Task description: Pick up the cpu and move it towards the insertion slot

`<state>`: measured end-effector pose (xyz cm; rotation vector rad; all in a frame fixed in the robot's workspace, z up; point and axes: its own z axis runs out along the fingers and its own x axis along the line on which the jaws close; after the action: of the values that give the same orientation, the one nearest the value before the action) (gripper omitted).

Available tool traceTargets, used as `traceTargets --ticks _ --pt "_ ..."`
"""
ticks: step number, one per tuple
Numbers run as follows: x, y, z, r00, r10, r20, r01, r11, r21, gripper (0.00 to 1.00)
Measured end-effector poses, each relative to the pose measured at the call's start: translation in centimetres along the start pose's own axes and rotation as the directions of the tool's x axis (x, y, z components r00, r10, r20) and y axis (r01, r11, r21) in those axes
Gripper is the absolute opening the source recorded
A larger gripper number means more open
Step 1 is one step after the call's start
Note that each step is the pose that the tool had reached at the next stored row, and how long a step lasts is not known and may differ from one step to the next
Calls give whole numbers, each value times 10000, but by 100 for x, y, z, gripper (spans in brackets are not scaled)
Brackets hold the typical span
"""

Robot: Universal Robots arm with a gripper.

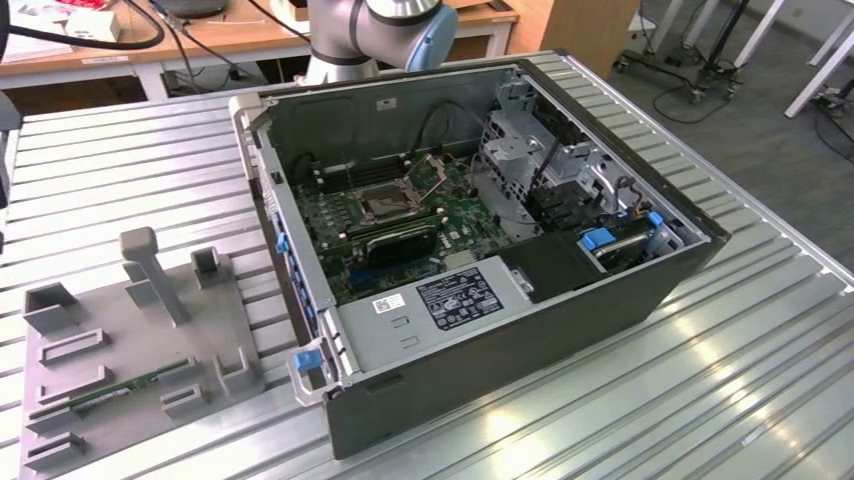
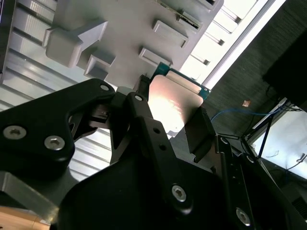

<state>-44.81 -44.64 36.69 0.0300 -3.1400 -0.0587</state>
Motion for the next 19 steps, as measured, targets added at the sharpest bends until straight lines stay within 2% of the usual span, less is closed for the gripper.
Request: traceTargets --ticks 9,19 --pt "0 4 -116 10000 0 2 0 10000 -1 55" --pt "-14 5 -126 10000 0 0 0 10000 0 55"
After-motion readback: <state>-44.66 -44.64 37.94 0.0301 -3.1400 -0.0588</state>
